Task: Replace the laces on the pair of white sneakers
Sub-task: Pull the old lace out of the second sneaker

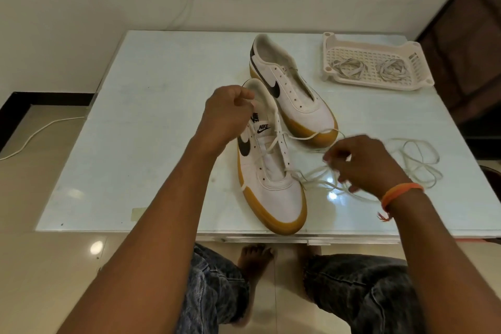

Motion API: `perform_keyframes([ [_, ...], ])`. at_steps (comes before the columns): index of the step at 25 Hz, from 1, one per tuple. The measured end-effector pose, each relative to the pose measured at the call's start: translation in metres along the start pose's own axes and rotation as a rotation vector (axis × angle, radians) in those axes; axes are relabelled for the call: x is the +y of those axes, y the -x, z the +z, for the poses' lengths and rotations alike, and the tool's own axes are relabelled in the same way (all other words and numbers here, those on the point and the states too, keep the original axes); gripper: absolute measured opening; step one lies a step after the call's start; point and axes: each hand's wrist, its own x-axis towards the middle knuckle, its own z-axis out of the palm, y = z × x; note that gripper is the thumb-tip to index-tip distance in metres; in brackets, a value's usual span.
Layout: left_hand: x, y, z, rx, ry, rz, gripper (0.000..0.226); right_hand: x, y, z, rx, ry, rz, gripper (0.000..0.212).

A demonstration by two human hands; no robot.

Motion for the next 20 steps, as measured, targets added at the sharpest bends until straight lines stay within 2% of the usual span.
perform_keyframes([
  [2,0.006,0.004,0.003,0.128,-0.025,0.11,0.017,0.005,0.004,0.013,-0.307,0.234,-0.004,0.014],
  [3,0.009,0.006,0.005,0.129,-0.052,0.163,0.015,0.004,0.005,0.02,-0.373,0.243,-0.022,0.021],
  [4,0.011,0.009,0.006,0.067,-0.101,0.234,0.011,0.001,0.004,0.026,-0.371,0.223,-0.047,0.028],
  [6,0.016,0.021,0.015,-0.219,-0.26,0.357,0.004,-0.008,0.001,0.026,-0.265,0.156,-0.115,0.041],
  [8,0.013,0.033,0.032,-0.43,-0.518,0.42,0.02,-0.011,-0.001,0.021,-0.192,0.098,-0.194,0.05],
  [9,0.011,0.038,0.042,-0.444,-0.66,0.437,0.027,-0.013,-0.001,0.019,-0.159,0.074,-0.25,0.051],
  [12,0.012,0.04,0.054,-0.267,-0.862,0.501,0.016,-0.013,-0.001,0.02,-0.075,-0.017,-0.319,0.054],
  [14,0.015,0.037,0.048,-0.166,-0.882,0.476,0.012,-0.012,-0.002,0.024,-0.037,-0.01,-0.305,0.043],
  [16,0.013,0.036,0.041,-0.108,-0.895,0.406,0.019,-0.012,0.001,0.032,-0.049,0.056,-0.317,0.025],
  [18,0.007,0.035,0.037,-0.084,-0.915,0.306,0.024,-0.015,0.005,0.042,-0.066,0.056,-0.3,0.021],
  [20,0.001,0.031,0.034,-0.106,-0.827,0.188,0.026,-0.018,0.004,0.046,-0.047,0.029,-0.256,0.015],
])
